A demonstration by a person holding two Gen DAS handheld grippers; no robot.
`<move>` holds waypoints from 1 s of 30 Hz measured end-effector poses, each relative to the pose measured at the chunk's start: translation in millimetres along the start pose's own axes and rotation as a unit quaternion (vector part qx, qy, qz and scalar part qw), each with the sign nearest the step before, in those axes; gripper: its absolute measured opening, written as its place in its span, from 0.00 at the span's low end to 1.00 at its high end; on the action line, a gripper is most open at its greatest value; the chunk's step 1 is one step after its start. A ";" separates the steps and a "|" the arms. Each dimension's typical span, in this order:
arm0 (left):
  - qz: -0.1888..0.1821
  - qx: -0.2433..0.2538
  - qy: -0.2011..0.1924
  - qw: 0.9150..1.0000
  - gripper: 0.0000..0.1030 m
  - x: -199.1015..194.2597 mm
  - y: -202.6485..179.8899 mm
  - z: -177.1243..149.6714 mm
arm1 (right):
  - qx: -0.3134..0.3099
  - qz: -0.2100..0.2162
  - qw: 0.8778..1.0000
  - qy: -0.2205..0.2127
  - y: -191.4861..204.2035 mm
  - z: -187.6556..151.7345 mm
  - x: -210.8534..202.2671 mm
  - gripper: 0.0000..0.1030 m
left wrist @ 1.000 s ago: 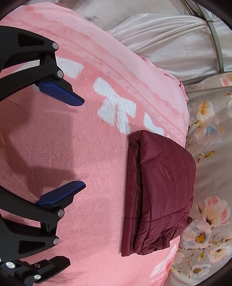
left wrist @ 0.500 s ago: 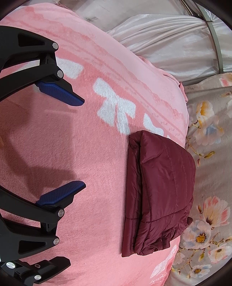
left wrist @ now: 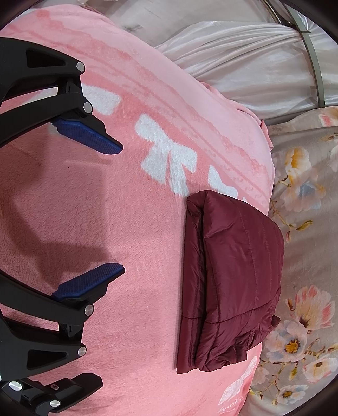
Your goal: Fold large clothes
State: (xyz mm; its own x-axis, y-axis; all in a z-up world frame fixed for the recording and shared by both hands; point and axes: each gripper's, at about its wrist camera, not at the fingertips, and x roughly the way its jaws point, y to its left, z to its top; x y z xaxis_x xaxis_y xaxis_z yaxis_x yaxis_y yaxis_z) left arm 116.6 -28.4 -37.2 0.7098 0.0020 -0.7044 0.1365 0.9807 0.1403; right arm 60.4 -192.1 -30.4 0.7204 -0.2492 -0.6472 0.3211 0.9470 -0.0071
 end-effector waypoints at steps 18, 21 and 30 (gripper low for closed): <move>0.003 0.000 -0.001 1.000 0.81 -0.9 -0.3 -0.2 | 0.000 0.000 1.000 0.000 -1.2 -0.1 -0.2 0.91; 0.004 0.000 -0.002 1.000 0.81 -1.2 -0.1 -0.3 | -0.001 0.001 1.000 -0.001 -1.2 -0.1 -0.1 0.91; 0.011 -0.001 -0.008 1.000 0.81 -4.2 1.8 2.6 | -0.001 0.000 1.000 -0.001 -1.3 0.2 -0.4 0.91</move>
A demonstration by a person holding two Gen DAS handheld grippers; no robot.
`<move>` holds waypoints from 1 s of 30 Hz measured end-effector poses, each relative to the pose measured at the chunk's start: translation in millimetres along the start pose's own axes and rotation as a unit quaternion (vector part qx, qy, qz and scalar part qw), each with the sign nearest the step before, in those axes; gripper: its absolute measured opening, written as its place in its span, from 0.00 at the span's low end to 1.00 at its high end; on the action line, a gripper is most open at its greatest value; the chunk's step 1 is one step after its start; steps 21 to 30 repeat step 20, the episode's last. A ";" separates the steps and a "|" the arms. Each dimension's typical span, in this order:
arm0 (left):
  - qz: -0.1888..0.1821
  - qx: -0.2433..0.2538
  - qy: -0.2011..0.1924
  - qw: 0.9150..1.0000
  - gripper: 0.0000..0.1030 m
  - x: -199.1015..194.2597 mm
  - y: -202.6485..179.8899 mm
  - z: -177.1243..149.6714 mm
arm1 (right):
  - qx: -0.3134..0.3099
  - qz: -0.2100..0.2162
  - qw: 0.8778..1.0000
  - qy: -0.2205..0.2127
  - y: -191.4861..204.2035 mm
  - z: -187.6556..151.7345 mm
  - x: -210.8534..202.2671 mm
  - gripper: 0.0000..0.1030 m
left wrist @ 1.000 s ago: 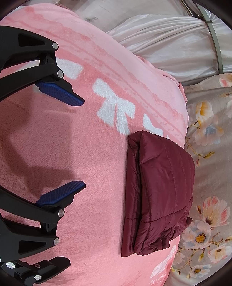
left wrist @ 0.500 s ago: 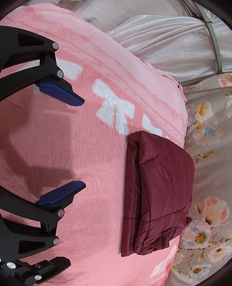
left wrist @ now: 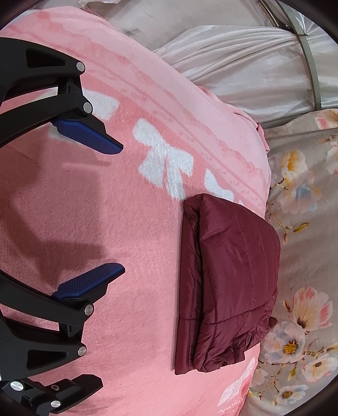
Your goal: Fold large clothes
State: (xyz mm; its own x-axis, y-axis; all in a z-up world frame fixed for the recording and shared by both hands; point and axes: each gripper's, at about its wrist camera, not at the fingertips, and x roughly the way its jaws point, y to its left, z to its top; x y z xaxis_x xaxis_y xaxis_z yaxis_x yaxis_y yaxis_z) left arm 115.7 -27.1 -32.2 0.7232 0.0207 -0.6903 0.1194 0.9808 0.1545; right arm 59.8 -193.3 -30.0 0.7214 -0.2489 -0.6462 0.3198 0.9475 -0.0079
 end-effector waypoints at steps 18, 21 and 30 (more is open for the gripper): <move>0.006 -0.002 -0.010 1.000 0.77 -3.2 -2.3 1.3 | 0.001 -0.002 1.000 -0.003 -1.6 3.6 -0.4 0.91; 0.007 -0.002 -0.010 1.000 0.77 -4.0 -4.0 0.1 | 0.001 -0.003 1.000 -0.002 -1.8 3.7 -1.4 0.91; 0.007 -0.002 -0.010 1.000 0.77 -4.0 -4.0 0.1 | 0.001 -0.003 1.000 -0.002 -1.8 3.7 -1.4 0.91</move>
